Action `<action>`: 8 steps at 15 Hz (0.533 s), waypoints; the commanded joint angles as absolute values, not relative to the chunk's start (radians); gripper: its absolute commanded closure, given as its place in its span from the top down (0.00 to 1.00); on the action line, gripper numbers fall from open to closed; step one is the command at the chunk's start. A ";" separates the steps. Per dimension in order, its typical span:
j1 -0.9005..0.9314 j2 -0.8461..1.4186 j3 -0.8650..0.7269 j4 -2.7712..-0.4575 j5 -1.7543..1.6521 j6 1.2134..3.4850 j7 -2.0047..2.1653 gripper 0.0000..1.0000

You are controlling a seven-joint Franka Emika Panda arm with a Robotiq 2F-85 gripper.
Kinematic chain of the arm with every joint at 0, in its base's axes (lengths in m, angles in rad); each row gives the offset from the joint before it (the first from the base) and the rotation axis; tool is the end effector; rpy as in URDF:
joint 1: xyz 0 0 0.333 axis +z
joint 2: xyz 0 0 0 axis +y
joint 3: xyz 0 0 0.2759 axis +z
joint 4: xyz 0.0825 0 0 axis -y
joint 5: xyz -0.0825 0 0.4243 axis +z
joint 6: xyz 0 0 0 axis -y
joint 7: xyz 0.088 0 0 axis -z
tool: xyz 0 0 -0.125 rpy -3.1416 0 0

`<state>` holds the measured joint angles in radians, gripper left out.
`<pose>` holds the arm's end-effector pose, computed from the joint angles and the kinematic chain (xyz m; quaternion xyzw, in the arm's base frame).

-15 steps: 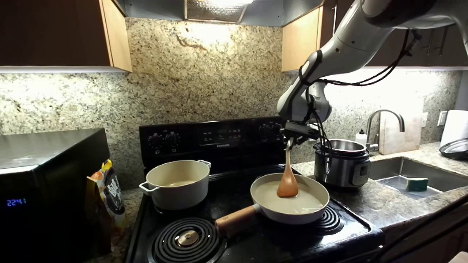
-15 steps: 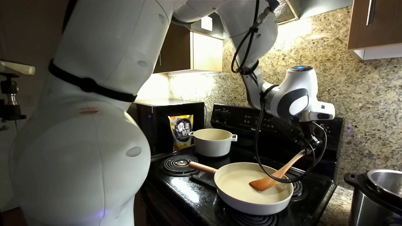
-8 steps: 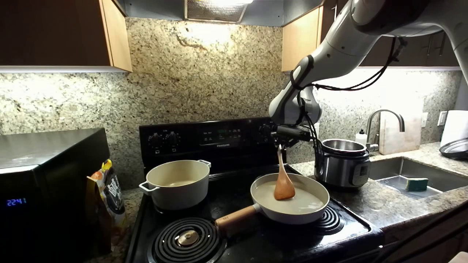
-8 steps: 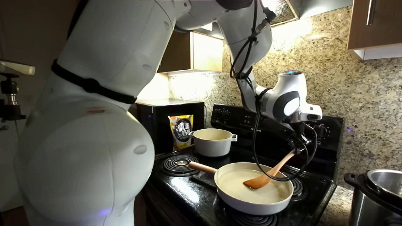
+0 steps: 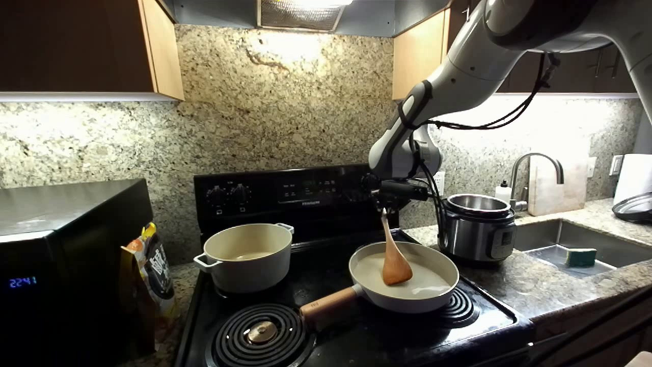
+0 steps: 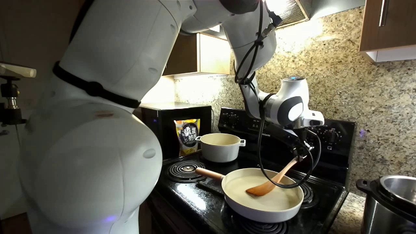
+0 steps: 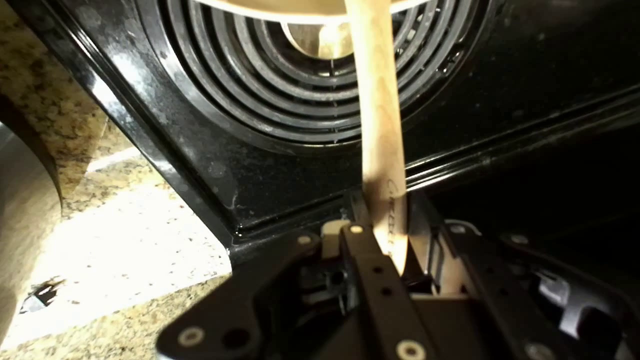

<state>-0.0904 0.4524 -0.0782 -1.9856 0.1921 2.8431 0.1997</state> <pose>0.6511 -0.1195 0.1953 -0.9453 0.2542 -0.2016 0.0334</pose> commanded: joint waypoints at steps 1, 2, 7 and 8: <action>-0.076 0.413 -0.081 -2.060 0.165 2.846 0.178 0.06; -0.074 0.410 -0.080 -2.073 0.164 2.851 0.178 0.06; -0.078 0.372 -0.082 -2.146 0.179 2.878 0.186 0.06; -0.081 0.354 -0.081 -2.169 0.186 2.889 0.189 0.06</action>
